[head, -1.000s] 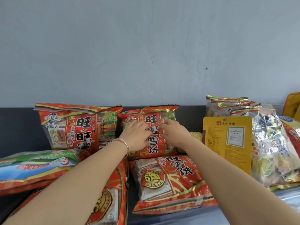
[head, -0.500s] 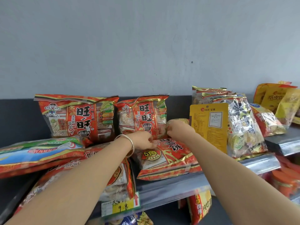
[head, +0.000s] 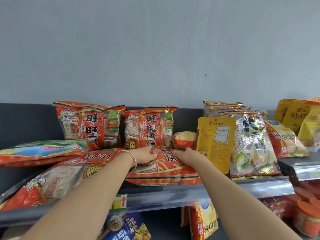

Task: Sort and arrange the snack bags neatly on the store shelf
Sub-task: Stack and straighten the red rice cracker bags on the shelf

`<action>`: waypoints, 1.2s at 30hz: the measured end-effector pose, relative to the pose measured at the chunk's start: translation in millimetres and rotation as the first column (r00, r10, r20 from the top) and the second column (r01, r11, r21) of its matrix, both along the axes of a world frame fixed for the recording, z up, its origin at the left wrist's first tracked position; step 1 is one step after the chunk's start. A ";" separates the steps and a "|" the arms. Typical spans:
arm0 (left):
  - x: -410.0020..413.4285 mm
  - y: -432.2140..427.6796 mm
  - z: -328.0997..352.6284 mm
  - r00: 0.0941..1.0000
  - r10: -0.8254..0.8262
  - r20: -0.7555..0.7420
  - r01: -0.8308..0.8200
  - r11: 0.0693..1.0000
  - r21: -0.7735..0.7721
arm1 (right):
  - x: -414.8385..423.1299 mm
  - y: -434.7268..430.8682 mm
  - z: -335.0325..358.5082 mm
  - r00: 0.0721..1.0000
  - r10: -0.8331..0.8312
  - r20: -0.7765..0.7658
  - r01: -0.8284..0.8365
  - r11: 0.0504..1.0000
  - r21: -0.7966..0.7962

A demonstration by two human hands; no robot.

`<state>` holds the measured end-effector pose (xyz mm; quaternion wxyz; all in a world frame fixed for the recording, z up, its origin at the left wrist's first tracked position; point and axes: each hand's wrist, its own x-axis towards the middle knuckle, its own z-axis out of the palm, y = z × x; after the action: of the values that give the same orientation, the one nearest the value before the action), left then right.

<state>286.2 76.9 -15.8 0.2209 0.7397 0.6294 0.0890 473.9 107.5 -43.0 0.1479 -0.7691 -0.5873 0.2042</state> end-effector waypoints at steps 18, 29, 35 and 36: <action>13.9 -34.5 23.3 0.416 0.278 0.866 -0.501 0.865 -0.036 | 25.0 -16.8 2.9 0.708 0.177 -0.683 -0.014 0.971 0.237; -51.7 -30.1 56.7 0.640 0.003 0.768 -0.537 0.717 0.445 | -46.1 -6.1 27.1 0.443 0.448 -0.776 -0.109 0.886 0.450; -49.7 4.7 47.4 0.717 0.005 0.697 -0.366 0.853 0.371 | -63.8 31.2 40.0 0.717 0.324 -0.617 0.065 0.850 0.523; -46.5 11.5 43.4 0.742 0.000 0.671 -0.317 0.881 0.350 | -63.2 36.5 37.1 0.751 0.273 -0.602 0.083 0.864 0.496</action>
<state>239.7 88.5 27.7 0.2433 0.6335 0.5373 0.5009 410.7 144.1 -5.9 0.5236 -0.5523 -0.5696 0.3104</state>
